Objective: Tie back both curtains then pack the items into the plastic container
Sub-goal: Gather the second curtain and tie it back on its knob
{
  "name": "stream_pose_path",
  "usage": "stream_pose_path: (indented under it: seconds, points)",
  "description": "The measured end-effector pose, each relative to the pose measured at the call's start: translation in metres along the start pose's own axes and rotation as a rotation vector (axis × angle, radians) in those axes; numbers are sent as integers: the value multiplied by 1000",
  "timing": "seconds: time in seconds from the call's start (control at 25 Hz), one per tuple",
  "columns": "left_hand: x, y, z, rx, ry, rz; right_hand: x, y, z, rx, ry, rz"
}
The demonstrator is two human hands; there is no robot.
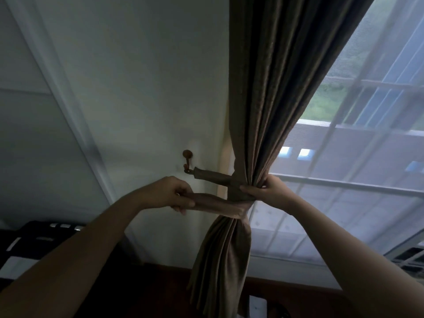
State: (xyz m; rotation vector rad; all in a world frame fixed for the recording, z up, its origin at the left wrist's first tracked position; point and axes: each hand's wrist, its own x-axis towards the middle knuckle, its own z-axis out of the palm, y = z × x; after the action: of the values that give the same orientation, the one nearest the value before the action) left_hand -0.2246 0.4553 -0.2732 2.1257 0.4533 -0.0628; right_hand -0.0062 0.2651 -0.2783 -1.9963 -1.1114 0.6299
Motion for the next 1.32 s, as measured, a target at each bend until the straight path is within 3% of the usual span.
stream_pose_path:
  seconds: [0.12,0.28,0.44,0.56,0.96,1.32]
  points:
    - [10,-26,-1,-369,132,-9,-2,-3,5,3,47,2]
    - [53,-42,32,-848,634,-88,-3,-6,18,21,140,27]
    - [88,-29,57,-927,1026,-180,-2,-7,27,31,205,73]
    - [97,-22,55,-635,1203,-157,-1,-9,32,18,257,90]
    - [100,-30,34,-349,1295,-193,3,-20,42,-56,313,109]
    - [96,-56,37,37,1116,1,5,-16,50,-70,340,89]
